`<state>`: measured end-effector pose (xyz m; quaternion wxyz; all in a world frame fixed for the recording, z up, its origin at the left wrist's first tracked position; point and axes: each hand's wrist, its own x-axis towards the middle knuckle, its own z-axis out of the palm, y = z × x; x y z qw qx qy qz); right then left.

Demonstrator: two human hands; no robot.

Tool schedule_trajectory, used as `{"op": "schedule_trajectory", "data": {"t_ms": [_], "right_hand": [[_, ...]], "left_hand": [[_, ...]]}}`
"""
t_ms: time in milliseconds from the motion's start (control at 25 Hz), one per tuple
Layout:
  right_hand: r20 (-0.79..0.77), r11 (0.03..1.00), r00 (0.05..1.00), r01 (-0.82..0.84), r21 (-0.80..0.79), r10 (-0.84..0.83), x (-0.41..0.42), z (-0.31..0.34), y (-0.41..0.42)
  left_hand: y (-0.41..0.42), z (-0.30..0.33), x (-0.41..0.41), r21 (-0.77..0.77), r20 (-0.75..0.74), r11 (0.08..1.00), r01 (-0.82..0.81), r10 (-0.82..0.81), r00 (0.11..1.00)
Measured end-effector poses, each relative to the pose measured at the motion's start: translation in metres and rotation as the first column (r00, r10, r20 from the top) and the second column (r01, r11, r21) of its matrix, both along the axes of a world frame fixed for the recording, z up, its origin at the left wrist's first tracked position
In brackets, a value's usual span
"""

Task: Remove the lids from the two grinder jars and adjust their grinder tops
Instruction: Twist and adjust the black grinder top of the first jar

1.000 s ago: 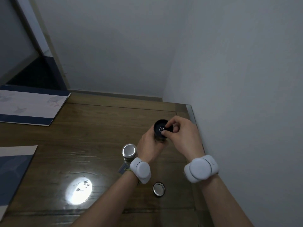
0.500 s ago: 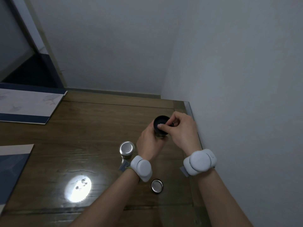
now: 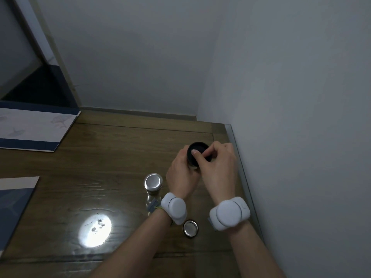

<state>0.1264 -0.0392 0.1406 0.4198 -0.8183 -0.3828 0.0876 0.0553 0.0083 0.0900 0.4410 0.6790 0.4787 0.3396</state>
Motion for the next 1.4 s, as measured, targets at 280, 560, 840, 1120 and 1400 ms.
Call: {"op": "schedule_trajectory", "data": {"t_ms": [280, 560, 840, 1120, 1400], "right_hand": [[0.125, 0.927, 0.925, -0.339, -0.163, 0.36, 0.04, 0.026, -0.006], [0.034, 0.885, 0.893, -0.44, -0.155, 0.45, 0.052, 0.039, 0.001], [-0.002, 0.931, 0.939, -0.341, -0.127, 0.344, 0.041, 0.03, -0.002], [0.087, 0.993, 0.994, -0.078, 0.089, 0.071, -0.001, 0.017, -0.001], [0.151, 0.994, 0.989, -0.013, 0.106, -0.003, -0.011, 0.012, 0.001]], "left_hand": [[0.008, 0.006, -0.004, -0.059, -0.005, 0.997, 0.044, -0.044, 0.999], [0.015, 0.005, -0.002, -0.101, -0.043, 0.985, 0.137, -0.142, 0.989], [0.013, 0.001, 0.001, -0.082, -0.01, 0.995, 0.065, -0.066, 0.998], [0.007, 0.004, 0.01, -0.093, 0.101, 0.995, -0.037, 0.047, 0.994], [0.007, 0.012, 0.009, -0.115, 0.153, 0.992, -0.052, 0.069, 0.986]]}}
